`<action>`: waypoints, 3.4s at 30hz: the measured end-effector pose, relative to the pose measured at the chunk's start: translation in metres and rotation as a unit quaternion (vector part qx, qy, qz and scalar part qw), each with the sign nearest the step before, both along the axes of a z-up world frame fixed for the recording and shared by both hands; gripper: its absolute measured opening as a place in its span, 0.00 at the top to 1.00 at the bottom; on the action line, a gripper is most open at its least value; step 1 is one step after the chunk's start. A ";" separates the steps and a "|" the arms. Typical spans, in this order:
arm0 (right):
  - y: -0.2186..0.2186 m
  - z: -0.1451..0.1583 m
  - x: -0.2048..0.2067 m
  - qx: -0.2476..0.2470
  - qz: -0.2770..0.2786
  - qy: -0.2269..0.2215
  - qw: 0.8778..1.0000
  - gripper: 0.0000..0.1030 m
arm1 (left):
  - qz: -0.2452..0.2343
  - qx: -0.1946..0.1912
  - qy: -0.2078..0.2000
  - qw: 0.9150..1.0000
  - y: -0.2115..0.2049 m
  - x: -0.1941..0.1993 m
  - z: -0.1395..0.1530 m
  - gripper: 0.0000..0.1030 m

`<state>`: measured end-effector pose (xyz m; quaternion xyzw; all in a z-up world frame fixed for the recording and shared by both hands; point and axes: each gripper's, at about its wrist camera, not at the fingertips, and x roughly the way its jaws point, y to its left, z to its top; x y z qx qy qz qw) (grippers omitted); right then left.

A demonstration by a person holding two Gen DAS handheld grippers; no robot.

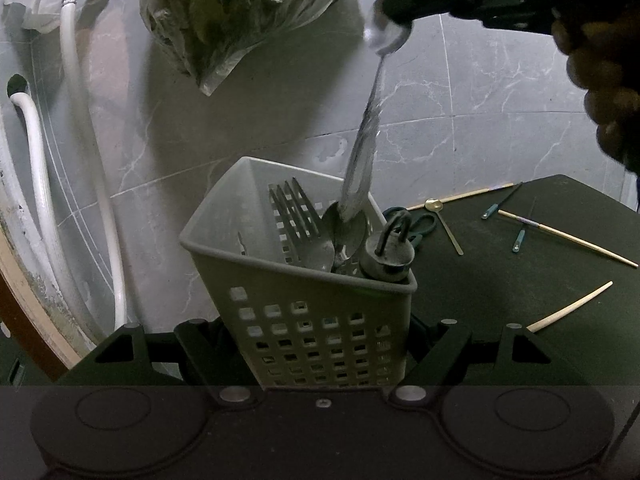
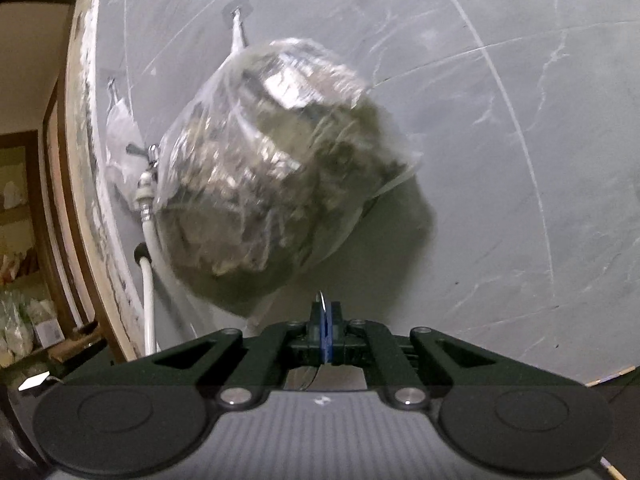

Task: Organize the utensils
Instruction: 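Lift the silver spoon over the caddy and open the right tool, then move the open right tool down to the gold spoon on the table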

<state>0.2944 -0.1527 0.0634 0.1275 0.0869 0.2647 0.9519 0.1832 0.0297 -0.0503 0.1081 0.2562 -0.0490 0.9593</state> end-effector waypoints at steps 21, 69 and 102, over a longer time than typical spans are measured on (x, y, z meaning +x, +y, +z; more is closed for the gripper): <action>0.030 -0.028 -0.005 -0.064 0.054 0.026 0.996 0.98 | 0.000 0.000 0.000 1.000 -0.001 0.000 0.000 0.23; -0.071 -0.123 0.017 -0.130 -0.126 0.247 0.952 0.01 | 0.006 0.007 0.005 1.000 -0.003 0.000 0.000 0.21; -0.091 -0.164 0.205 -0.172 -0.089 0.284 0.939 0.01 | 0.028 0.014 0.018 0.999 -0.009 0.005 0.002 0.20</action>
